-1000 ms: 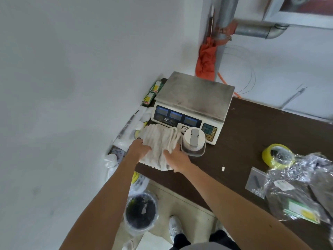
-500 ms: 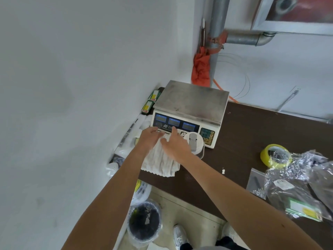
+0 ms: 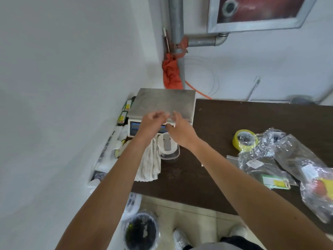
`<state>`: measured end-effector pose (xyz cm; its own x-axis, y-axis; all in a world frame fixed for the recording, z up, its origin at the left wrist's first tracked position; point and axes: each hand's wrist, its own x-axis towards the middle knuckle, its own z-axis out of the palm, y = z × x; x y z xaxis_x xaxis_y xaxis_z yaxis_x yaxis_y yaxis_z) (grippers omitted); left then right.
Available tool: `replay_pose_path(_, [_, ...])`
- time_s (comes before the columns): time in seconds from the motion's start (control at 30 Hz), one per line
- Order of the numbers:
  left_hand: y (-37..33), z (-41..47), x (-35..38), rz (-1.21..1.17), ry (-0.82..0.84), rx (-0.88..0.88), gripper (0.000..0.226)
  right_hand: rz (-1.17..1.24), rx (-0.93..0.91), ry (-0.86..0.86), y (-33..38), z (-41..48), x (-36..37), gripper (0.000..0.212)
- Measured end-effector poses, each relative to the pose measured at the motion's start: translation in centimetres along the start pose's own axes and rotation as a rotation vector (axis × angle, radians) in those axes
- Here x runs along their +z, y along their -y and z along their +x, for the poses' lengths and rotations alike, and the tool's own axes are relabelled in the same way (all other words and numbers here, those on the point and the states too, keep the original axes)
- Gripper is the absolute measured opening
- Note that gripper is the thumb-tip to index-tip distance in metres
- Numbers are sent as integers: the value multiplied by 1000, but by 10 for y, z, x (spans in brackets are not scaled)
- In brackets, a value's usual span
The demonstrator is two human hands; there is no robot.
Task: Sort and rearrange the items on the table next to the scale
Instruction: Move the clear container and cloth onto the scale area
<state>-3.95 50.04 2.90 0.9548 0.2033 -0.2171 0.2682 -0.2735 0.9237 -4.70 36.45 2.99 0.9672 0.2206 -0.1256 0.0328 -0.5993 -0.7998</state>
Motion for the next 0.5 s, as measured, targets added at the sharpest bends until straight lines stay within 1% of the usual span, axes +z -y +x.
replay_pose_path(0.13, [-16,-2,49,35,50,59,31,0,83,-26,-37,-8,-47,50])
replay_pose_path(0.23, [-30,-6,91,4,88,56,12,-41,136,-40,-66,-13,-81,56])
replay_pose_path(0.33, [-39,-6,133,-10,155,37,17,-80,184,-52,-97,-12,-114,57])
replay_pose_path(0.5, [-38,-10,186,-9,201,-17,22,-133,197,-99,-134,-7,-166,45])
